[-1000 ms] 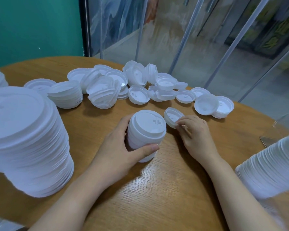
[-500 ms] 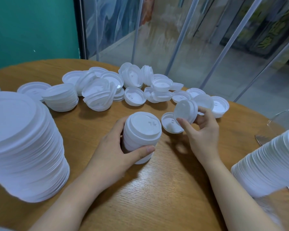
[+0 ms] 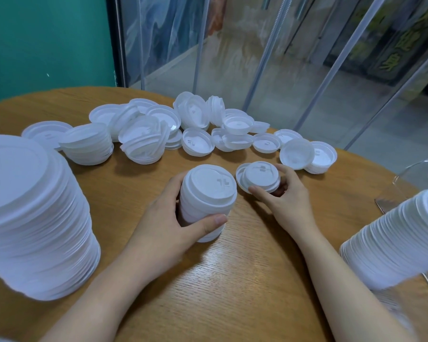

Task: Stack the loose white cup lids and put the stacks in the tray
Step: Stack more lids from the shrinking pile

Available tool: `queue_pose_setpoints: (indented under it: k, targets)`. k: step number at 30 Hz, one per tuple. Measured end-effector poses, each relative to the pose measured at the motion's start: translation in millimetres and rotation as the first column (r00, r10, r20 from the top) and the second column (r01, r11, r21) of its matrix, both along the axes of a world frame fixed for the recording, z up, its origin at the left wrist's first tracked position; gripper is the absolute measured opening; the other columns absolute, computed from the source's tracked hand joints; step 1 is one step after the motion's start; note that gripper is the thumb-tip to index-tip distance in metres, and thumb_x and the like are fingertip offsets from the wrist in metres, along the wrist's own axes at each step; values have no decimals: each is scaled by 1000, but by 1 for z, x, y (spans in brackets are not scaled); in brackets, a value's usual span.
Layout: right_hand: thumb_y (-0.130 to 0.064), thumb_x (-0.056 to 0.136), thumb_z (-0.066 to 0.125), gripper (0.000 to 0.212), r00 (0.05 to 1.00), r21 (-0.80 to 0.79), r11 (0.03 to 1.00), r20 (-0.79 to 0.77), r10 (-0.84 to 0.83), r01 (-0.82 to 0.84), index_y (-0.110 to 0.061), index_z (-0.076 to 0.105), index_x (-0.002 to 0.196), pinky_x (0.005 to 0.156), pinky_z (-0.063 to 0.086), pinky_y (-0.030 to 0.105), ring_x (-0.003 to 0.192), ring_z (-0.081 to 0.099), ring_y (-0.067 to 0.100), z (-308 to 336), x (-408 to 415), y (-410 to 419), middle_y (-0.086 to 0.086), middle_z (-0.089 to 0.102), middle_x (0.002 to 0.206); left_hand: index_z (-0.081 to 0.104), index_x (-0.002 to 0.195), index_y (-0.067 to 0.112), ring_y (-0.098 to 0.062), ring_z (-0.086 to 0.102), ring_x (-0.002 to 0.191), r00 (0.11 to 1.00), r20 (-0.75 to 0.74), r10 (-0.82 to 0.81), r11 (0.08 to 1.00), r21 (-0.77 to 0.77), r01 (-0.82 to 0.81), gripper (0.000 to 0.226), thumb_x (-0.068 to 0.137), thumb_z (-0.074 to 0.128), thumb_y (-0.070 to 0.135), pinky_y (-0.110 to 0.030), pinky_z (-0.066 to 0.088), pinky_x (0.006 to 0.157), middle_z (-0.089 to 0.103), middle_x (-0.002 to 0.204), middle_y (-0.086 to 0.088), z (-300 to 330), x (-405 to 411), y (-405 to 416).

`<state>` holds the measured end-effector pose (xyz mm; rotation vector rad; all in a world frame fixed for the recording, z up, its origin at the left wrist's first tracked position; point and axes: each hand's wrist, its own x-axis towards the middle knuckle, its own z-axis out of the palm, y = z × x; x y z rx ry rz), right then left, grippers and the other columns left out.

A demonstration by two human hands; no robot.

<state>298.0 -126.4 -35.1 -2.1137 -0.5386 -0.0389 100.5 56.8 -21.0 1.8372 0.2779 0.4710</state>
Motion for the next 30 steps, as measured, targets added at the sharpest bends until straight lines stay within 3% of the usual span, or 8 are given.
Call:
queue_pose_setpoints:
  k: [3,6,9,11,15,19,25,30]
  targets:
    - [-43,74,91,67,1000,-17,1000,9,12,-12,-32,60,132,98,53,28,109,63,1,-1,1,0,-16,69,120,52,127,53,15,57,114,1000,3,4,1000,0,-4,73,61,82,60,3,39,84,62,121,38,0,0,0]
    - [-51,73,88,63,999,-41,999,26,25,-24,-37,63,129,101,53,40,113,63,3,-3,5,-2,-18,69,120,51,129,53,14,55,117,1000,8,9,1000,12,-9,79,60,88,66,3,37,85,60,123,38,-1,0,0]
    - [-61,68,86,68,998,-69,997,54,-13,17,-36,64,128,98,54,42,111,62,7,-6,8,-1,-15,64,120,44,137,52,17,54,119,1000,12,8,1000,-7,-8,99,51,92,68,2,38,88,57,128,39,-4,2,1]
    - [-55,70,88,68,993,-40,998,103,-48,53,-28,65,128,95,55,40,108,58,7,-5,6,0,-9,58,118,38,143,54,20,50,123,1000,17,19,1000,-10,-19,111,46,89,71,1,38,92,52,134,40,-4,3,1]
    - [-55,73,85,65,970,85,993,221,-99,82,-22,67,125,92,53,37,108,57,8,6,-3,1,-5,58,117,37,141,60,19,47,125,997,70,45,997,54,-49,105,48,83,72,4,34,94,50,136,41,1,4,-2]
    - [-52,76,78,58,975,221,969,213,60,-108,-22,67,124,92,52,36,114,61,16,26,-22,6,-2,63,121,46,142,50,11,51,127,992,105,72,995,67,-79,99,52,83,69,-15,40,104,56,132,37,0,6,-10]
    - [-61,81,77,63,916,296,868,163,367,-400,-23,64,130,100,49,56,122,60,28,45,-58,20,6,64,129,51,138,48,5,59,121,993,85,82,997,6,-83,91,55,86,63,-31,50,104,62,127,31,2,4,-8]
    - [-48,81,76,64,883,188,863,124,453,-469,-22,62,138,103,46,58,128,58,27,43,-71,27,-1,63,134,55,132,48,6,61,118,995,84,58,998,-33,-55,82,60,94,54,-16,50,95,66,123,29,3,4,-9]
